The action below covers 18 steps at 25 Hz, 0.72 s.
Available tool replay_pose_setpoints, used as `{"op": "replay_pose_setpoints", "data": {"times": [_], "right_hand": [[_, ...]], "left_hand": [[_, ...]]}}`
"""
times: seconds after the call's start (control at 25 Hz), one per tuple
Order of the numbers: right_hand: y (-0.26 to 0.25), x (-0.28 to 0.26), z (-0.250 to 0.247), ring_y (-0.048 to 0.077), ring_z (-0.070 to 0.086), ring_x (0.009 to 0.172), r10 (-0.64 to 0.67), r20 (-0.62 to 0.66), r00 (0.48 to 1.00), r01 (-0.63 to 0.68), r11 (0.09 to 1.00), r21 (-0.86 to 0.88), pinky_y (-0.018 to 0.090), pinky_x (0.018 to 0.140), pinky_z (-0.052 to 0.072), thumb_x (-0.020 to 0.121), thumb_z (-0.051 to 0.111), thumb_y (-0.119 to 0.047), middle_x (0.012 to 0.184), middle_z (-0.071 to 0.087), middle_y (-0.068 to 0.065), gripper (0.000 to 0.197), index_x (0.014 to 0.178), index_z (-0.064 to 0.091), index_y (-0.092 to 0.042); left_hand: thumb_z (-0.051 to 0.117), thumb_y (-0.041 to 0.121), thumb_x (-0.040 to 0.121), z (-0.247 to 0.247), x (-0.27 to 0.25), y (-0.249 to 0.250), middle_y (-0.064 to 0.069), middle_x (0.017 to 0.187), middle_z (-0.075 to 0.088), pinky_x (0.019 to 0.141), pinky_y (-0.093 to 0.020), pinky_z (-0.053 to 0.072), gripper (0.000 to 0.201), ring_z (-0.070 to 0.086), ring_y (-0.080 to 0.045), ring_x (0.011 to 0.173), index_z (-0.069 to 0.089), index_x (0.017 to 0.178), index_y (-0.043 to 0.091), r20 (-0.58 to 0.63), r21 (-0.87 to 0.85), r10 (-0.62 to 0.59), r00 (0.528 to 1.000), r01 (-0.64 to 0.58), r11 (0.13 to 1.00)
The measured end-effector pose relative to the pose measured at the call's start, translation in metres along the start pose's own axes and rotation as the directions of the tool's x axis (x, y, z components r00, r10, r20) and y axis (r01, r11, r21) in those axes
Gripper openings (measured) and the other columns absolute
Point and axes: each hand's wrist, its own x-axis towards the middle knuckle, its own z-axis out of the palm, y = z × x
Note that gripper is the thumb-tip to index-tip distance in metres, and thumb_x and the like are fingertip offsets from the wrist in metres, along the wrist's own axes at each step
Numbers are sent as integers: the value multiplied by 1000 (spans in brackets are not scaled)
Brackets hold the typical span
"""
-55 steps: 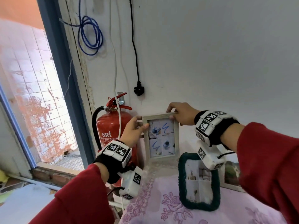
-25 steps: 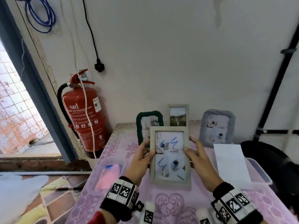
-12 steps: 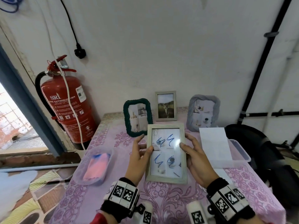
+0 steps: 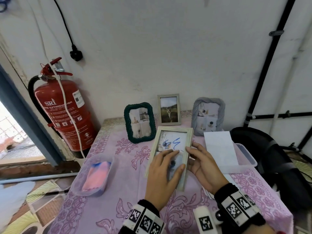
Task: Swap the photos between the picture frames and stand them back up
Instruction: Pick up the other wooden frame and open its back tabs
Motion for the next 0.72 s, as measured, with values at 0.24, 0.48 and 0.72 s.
{"op": "replay_pose_setpoints", "data": {"times": [0.24,0.48,0.72], "right_hand": [[-7,-1,6,29,67,88,-20,66,998,20,1000,14,38,72,58,84,56,-18,111,66,16,31,115,55,-11],[-5,1,9,33,64,95,-48,62,997,55,991,-120,41,85,51,98,41,-18,118,65,16,30,121,56,-7],[15,7,8,17,56,105,-110,-92,990,59,896,-441,23,80,45,90,45,7,122,61,6,40,113,61,-22]], "left_hand": [[59,33,88,6,5,5,20,115,51,91,-15,43,34,51,0,110,46,120,37,8,-163,-40,999,41,986],[55,17,92,4,4,4,16,113,60,84,-16,49,33,60,-3,103,48,120,34,1,-464,-160,987,142,874],[52,13,94,-10,11,-9,1,107,70,70,-22,56,25,69,-12,91,50,117,23,-67,-695,-388,919,236,679]]}}
